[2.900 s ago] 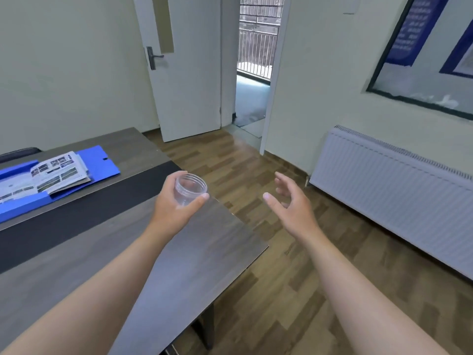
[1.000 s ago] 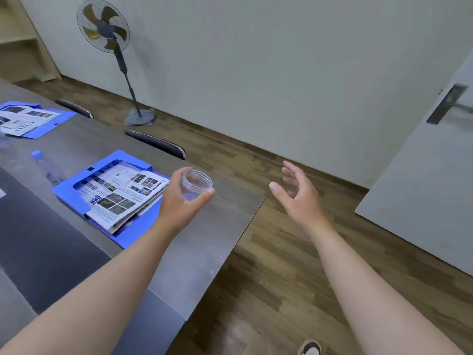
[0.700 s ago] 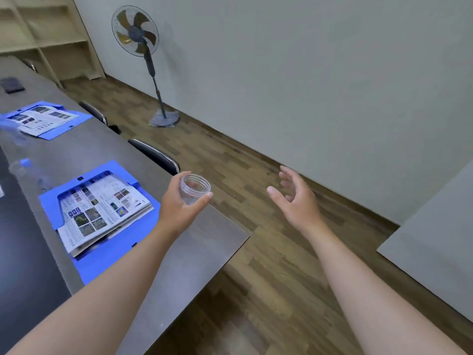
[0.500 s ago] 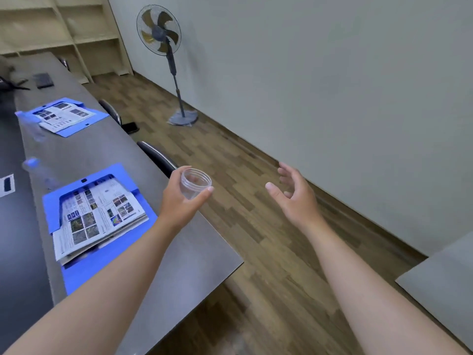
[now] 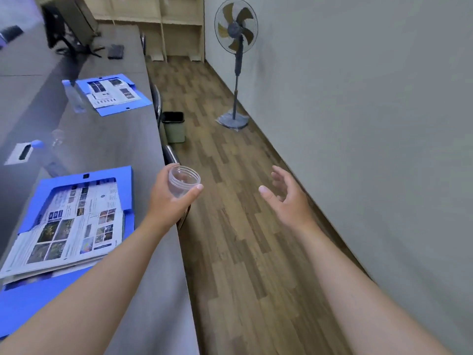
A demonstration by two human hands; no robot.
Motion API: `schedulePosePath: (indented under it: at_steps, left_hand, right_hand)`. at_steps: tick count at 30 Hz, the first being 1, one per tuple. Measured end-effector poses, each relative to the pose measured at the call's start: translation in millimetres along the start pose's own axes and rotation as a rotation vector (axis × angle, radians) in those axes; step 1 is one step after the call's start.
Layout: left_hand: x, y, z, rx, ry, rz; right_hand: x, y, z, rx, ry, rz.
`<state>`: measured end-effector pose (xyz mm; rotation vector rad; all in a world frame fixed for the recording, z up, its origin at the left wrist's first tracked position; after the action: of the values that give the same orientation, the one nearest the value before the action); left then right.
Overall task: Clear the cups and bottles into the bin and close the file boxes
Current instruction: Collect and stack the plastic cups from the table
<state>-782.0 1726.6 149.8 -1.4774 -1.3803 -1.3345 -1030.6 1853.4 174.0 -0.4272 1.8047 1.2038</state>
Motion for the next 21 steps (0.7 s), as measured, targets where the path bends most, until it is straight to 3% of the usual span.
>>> schedulePosePath:
  at_steps: [7,16,21]
  left_hand:
    - [-14.5,21.7,-63.3,0.249,0.082,-0.070]
    - [-33.0,60.7,-73.0,0.639,0.186,-0.170]
    - [-14.9,41.4,-87.5,0.874,0.199,-0.146]
  right_hand:
    - [-24.0,-52.0,-128.6,-0.182,0.136,-0.065]
    - [-43.9,-161.5,-235.0,-0.531,0.346,-0.158]
    - [-67.0,-177.1,-294.0,-0.688,0.471,-0.235]
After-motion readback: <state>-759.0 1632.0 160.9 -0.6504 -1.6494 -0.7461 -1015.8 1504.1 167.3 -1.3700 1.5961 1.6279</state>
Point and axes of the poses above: each hand's wrist, its own z-axis away from the middle knuckle, its own y-axis out of the back of the hand, x = y × z, the point moved 1 cm from there along -z, towards the middle knuckle, and after that the axes turned 11 degrees about z, right-handed, at the moved point
